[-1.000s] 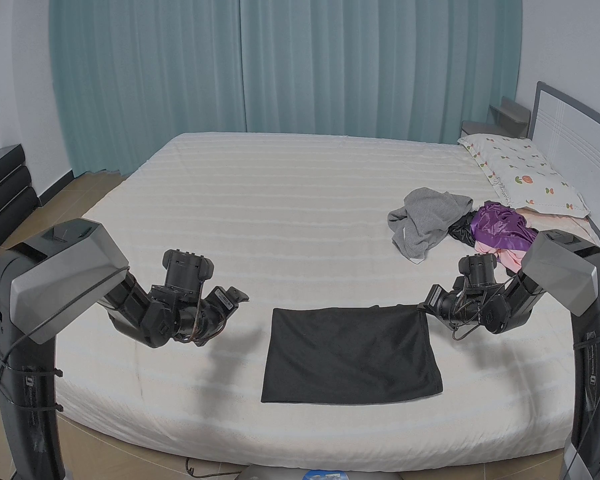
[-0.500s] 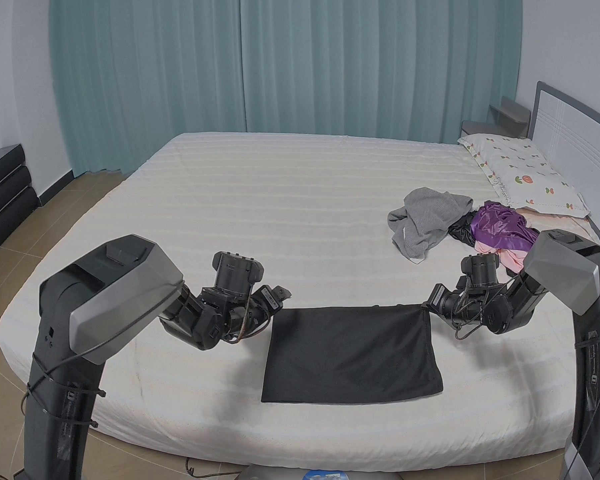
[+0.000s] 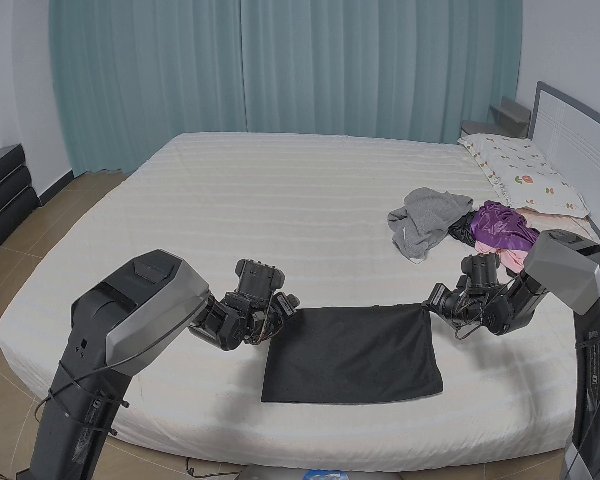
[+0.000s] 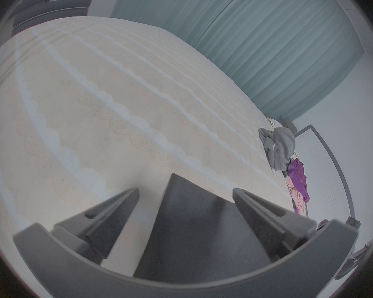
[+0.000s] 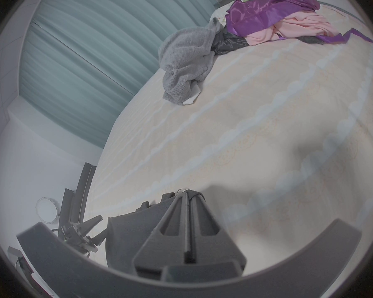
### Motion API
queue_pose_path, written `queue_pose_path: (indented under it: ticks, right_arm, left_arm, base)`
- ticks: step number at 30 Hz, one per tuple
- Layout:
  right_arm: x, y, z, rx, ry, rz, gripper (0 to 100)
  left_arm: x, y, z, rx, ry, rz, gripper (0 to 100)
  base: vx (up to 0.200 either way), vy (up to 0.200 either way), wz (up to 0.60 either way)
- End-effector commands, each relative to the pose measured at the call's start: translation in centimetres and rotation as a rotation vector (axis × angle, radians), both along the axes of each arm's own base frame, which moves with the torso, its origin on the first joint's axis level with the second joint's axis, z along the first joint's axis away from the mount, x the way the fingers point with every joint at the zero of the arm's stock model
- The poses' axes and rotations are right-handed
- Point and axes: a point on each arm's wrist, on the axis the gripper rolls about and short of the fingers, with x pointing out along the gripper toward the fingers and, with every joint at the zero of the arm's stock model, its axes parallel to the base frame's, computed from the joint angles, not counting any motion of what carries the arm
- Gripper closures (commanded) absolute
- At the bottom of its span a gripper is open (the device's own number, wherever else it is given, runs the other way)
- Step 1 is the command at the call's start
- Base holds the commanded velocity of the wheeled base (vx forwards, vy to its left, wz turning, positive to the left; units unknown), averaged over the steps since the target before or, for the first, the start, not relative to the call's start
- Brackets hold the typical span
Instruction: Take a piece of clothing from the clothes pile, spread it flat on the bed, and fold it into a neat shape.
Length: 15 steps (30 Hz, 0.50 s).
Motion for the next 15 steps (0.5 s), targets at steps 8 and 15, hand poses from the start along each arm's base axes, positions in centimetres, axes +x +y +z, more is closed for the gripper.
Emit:
queue_pose_path:
  ticks: [8,15]
  right_arm:
    - [-0.25,-0.12,-0.16,-0.011,-0.012,-0.012,100]
    - [-0.09,-0.39,-0.17,-0.016,-0.016,-0.026,100]
  left_arm:
    - [0.53,-0.59,-0.79,0.01,-0.027,0.028,100]
    - [0.88,-0.47,-0.45,0.001,-0.091,0.118,100]
  base:
    - [0.0,0.0,0.0]
    - [0.0,0.0,0.0]
